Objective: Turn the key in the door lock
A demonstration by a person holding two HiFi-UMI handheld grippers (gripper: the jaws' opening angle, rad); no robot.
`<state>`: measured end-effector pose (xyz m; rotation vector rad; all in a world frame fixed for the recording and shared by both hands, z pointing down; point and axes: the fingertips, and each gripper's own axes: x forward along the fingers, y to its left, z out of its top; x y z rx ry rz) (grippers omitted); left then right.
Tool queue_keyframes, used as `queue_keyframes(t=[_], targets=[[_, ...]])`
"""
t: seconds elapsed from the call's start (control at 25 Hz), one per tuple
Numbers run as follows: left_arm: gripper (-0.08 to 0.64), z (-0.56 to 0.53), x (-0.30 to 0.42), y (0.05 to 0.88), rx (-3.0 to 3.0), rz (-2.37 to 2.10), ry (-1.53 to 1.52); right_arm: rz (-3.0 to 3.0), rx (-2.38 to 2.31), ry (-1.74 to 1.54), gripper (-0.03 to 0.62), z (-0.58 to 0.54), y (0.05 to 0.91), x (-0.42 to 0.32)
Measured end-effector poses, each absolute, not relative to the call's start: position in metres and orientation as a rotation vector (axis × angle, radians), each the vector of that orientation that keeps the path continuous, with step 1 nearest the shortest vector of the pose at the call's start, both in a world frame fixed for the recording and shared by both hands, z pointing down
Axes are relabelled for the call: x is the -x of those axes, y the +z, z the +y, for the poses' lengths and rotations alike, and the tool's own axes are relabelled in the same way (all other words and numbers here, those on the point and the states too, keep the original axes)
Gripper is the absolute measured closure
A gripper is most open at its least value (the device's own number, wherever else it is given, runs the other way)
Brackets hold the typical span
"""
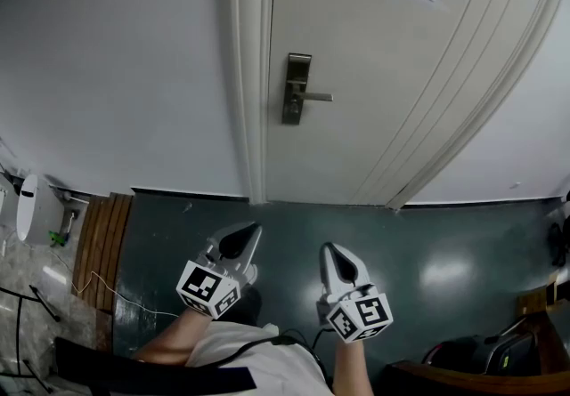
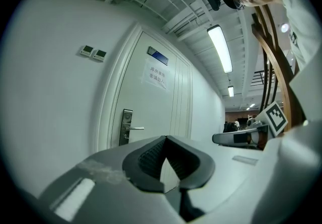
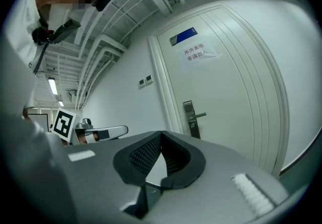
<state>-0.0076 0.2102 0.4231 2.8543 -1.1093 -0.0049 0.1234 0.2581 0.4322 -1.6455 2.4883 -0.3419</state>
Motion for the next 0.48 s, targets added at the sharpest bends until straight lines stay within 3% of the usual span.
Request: queue_keyframes(t=[0.48], targets=[[0.555,0.109,0.012,0.429,-2.849,-1.056,-0.030,2.503,1.712,-0.326,0.583,0.166,0.430,-0.116]])
